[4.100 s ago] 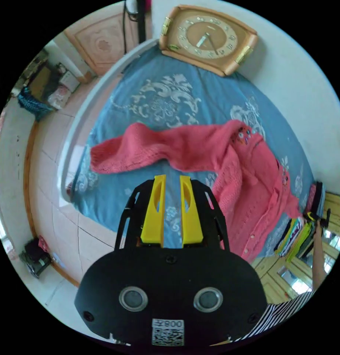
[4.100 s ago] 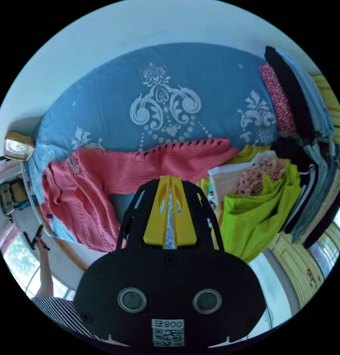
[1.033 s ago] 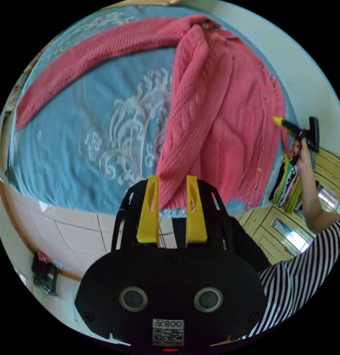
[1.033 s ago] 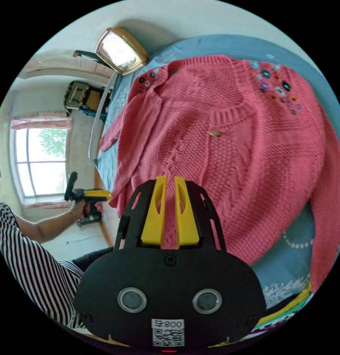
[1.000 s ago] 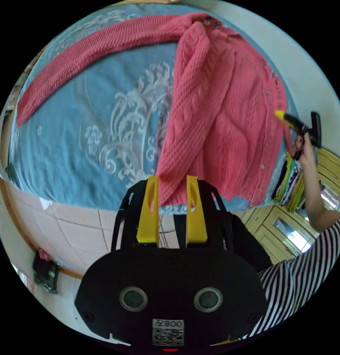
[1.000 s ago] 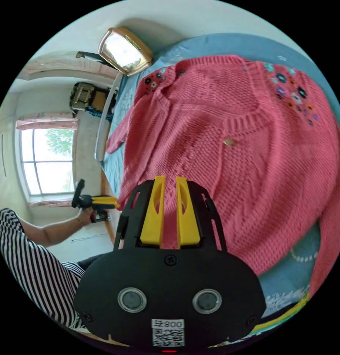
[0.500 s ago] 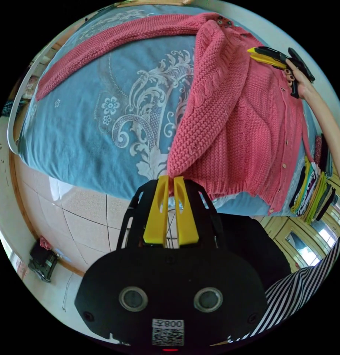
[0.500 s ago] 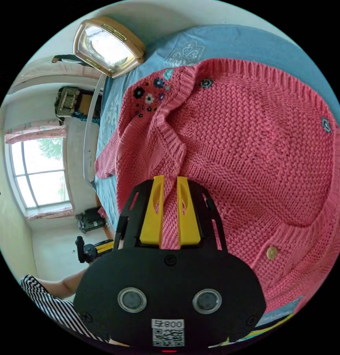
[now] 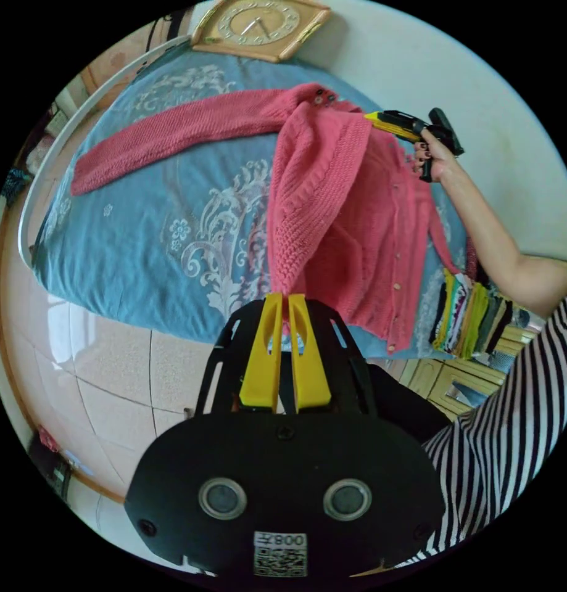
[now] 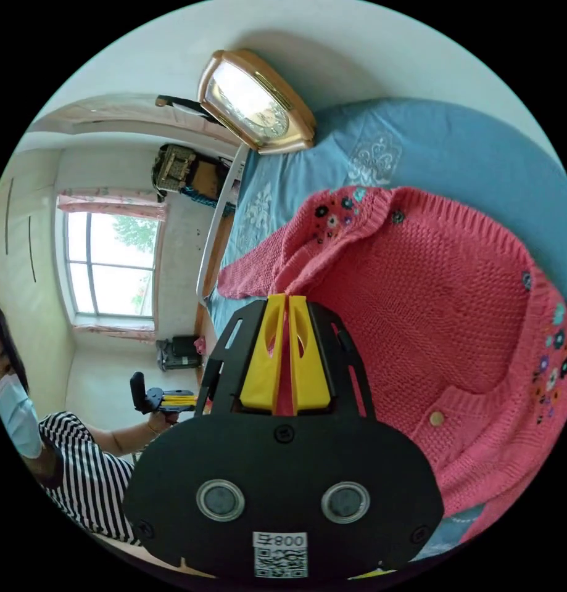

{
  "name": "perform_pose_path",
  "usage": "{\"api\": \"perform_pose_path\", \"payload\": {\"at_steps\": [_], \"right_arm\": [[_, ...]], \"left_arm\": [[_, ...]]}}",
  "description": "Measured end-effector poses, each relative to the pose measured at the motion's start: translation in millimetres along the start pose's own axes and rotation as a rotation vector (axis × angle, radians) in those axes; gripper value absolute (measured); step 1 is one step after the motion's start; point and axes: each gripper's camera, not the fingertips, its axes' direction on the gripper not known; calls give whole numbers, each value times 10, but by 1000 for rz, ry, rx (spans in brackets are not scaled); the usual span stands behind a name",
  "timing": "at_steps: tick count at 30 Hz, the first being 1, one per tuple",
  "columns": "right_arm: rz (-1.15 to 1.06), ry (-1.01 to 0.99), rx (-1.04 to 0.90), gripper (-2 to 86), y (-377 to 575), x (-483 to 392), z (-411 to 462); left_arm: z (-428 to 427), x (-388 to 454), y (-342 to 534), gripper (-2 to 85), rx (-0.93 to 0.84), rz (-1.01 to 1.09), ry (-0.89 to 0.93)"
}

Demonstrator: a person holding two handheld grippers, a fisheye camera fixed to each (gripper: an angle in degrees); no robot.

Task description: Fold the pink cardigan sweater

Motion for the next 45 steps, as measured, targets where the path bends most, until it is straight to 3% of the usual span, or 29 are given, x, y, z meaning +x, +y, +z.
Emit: {"api": "perform_pose_path", "payload": {"at_steps": [5, 7, 10, 15, 21, 25, 27, 30, 35, 41, 45], "right_arm": [[-31, 111, 22, 6, 73, -3, -323], [-2, 162, 2, 5, 109, 108, -311], [74, 256, -60, 4, 185, 398, -91], [213, 475, -195, 2, 426, 789, 462], [172, 340, -117, 21, 1205, 606, 729], [96, 336, -317, 44, 1975, 251, 1313], [56, 332, -479, 55, 2534, 25, 1761], [35, 377, -575, 60, 3042, -151, 2167], [-89, 511, -653, 27, 3379, -260, 2673], [-103, 454, -758, 4, 3717, -202, 2671], [-9, 412, -713, 3, 3961, -54, 2694]], "left_arm": [[-74, 330, 14, 19, 8, 160, 167], [232, 531, -10, 20, -55, 232, 267], [856, 730, -20, 24, -171, 286, 274], [1413, 651, 21, 39, -274, 182, 282], [1042, 85, 42, 78, -142, 31, 201], [1189, -361, -126, 88, -126, -116, 183], [1358, -403, -243, 85, -153, -116, 191], [1646, -326, -402, 66, -230, -84, 150], [1721, -273, -549, 34, -278, -52, 180], [1357, -238, -682, 25, -235, -11, 93], [1287, -349, -776, 26, -191, -62, 60]]}}
